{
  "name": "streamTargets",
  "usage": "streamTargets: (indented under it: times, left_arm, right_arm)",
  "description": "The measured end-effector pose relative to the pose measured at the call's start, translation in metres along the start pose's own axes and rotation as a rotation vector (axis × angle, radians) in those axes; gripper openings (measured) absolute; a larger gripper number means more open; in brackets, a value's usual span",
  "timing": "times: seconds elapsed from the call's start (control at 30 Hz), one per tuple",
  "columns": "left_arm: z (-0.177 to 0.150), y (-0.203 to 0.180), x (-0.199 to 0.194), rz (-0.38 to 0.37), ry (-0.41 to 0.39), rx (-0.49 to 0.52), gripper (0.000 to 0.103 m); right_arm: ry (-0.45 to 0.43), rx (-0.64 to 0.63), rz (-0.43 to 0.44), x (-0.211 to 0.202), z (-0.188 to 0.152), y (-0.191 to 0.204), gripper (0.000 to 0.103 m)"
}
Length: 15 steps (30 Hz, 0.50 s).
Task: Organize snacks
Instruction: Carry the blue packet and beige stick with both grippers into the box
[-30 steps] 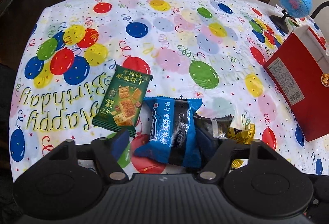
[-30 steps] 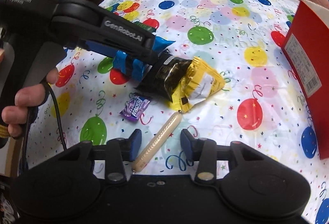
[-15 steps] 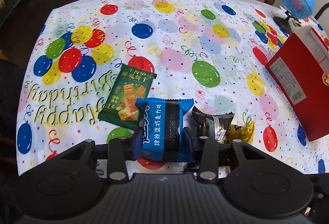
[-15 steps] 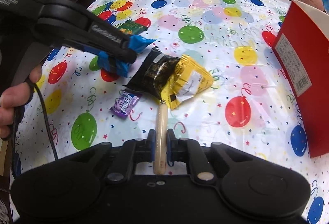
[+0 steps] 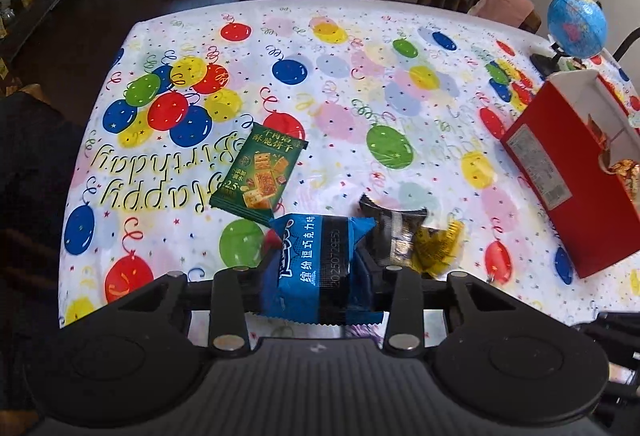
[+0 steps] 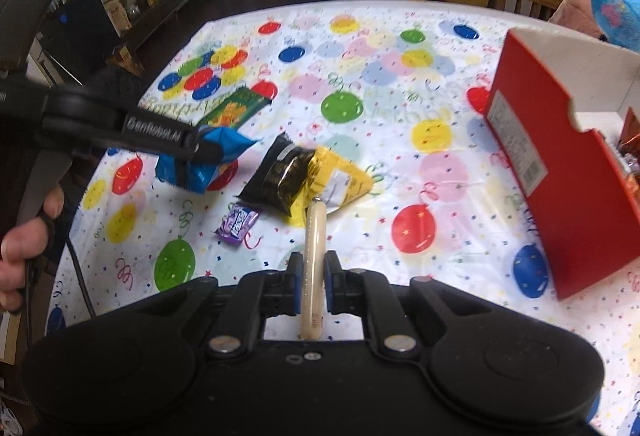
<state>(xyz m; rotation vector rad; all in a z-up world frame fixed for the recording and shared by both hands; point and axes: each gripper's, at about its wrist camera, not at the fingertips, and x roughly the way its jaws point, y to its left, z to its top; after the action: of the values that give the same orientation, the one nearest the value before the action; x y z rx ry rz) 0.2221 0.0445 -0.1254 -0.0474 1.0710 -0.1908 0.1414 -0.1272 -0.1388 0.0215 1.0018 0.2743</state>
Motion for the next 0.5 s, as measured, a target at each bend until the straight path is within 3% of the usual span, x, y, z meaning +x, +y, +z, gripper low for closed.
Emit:
streamTargets:
  times: [0.2, 0.5]
  left_arm:
    - [-0.007, -0.012, -0.027, -0.011, -0.025, -0.044, 0.038]
    - [-0.009, -0.06, -0.063, -0.018, -0.083, -0.036, 0.038]
  right_arm:
    - [-0.036, 0.02, 0.022, -0.026, 0.005, -0.014, 0.009]
    - [-0.088, 0.009, 0.042, -0.064, 0.014, -0.047, 0.009]
